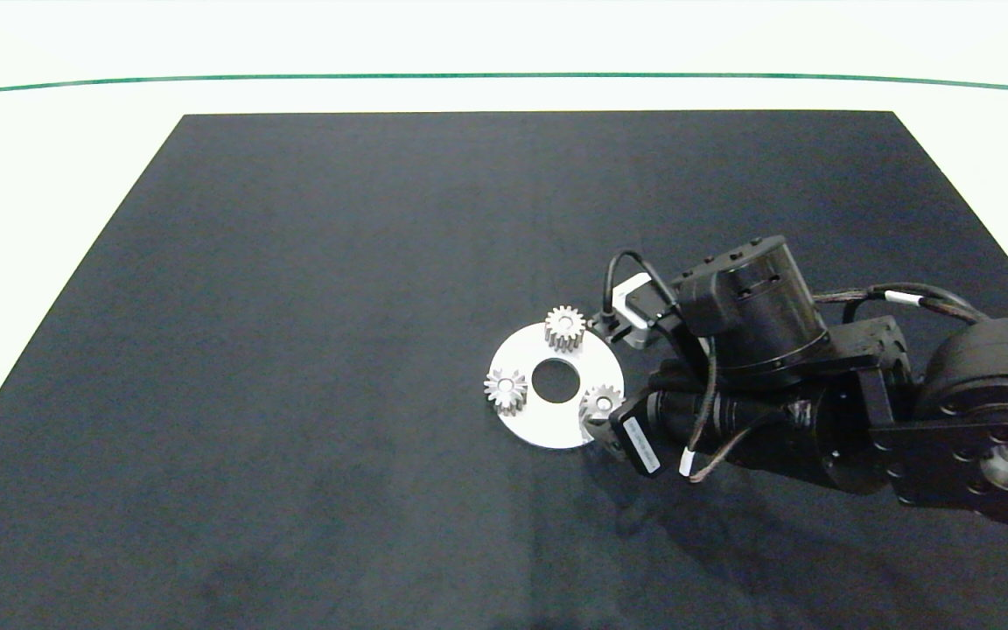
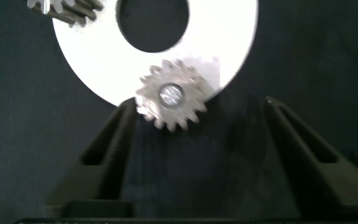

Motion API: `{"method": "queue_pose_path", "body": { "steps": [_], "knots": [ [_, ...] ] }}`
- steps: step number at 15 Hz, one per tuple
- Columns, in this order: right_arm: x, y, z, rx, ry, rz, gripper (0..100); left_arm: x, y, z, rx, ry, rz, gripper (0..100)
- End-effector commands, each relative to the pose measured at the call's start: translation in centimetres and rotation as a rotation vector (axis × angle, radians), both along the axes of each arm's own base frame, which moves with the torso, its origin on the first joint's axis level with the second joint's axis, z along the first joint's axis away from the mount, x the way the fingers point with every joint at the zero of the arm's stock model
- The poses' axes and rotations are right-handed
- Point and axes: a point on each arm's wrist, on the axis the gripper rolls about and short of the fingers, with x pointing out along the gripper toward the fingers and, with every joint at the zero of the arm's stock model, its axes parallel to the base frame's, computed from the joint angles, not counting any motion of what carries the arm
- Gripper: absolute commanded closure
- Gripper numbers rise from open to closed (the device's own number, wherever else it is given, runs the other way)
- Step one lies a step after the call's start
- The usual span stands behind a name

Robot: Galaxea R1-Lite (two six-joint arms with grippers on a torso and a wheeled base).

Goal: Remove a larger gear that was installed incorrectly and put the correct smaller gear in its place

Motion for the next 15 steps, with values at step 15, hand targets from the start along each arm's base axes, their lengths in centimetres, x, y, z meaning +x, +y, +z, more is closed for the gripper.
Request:
{"method": "queue_pose_path", "body": {
  "steps": [15],
  "knots": [
    [-18.8, -20.6, 8.7, 0.115, -0.437, -0.569, 0, -3.6, 0.7, -0.7, 0.037, -0.219, 0.430, 0]
  ]
}}
